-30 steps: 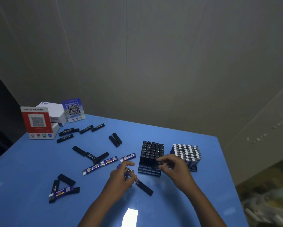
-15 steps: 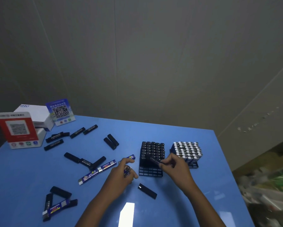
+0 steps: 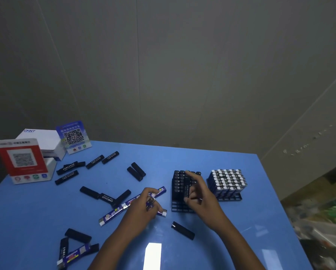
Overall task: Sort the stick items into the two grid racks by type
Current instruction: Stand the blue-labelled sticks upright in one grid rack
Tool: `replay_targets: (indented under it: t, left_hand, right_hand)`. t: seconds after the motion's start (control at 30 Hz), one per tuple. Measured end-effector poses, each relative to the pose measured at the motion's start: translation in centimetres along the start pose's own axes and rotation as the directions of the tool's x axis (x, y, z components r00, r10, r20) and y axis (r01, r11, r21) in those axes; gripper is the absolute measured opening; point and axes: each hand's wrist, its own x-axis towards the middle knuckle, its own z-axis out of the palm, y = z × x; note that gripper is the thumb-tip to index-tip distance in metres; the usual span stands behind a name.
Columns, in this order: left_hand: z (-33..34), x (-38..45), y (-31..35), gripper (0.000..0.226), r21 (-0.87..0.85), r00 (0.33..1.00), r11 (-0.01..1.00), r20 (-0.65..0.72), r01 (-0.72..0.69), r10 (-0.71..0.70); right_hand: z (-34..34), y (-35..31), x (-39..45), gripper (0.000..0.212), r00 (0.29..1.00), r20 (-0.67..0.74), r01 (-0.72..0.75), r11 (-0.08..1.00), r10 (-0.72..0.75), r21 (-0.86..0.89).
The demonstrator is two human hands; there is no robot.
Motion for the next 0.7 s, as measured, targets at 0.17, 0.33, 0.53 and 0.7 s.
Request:
replay_targets:
  t: [0.17, 0.33, 0.53, 0.7]
  left_hand:
    - [0.0, 0.1, 0.2, 0.028, -0.043, 1.000, 0.999, 0.013, -0.008, 0.008]
    - [0.2, -0.2, 0.2, 0.026, -0.028, 0.999, 0.999, 0.031, -0.017, 0.018]
    - [0.6, 0.2, -0.1, 0.026, -0.021, 0.999, 0.999, 0.038, -0.028, 0.028]
    - [1.1, 0.6, -0.5, 0.026, -0.017, 0.997, 0.999, 0.065, -0.046, 0.047]
  right_hand:
    - [-0.2, -0.2, -0.1, 0.049, 0.995, -0.072, 0.059, 0.987, -0.071, -0.148]
    - [-0.6, 0.1, -0.3, 0.022, 0.977, -0.187, 0.067, 0.978, -0.104, -0.199]
    - [-1.2, 0.7, -0.6, 0.020, 0.966, -0.242, 0.044, 0.976, -0.096, -0.212]
    - [-2.2, 1.3, -0.7, 0.030, 0.926, -0.373, -0.018, 0.978, -0.063, -0.209]
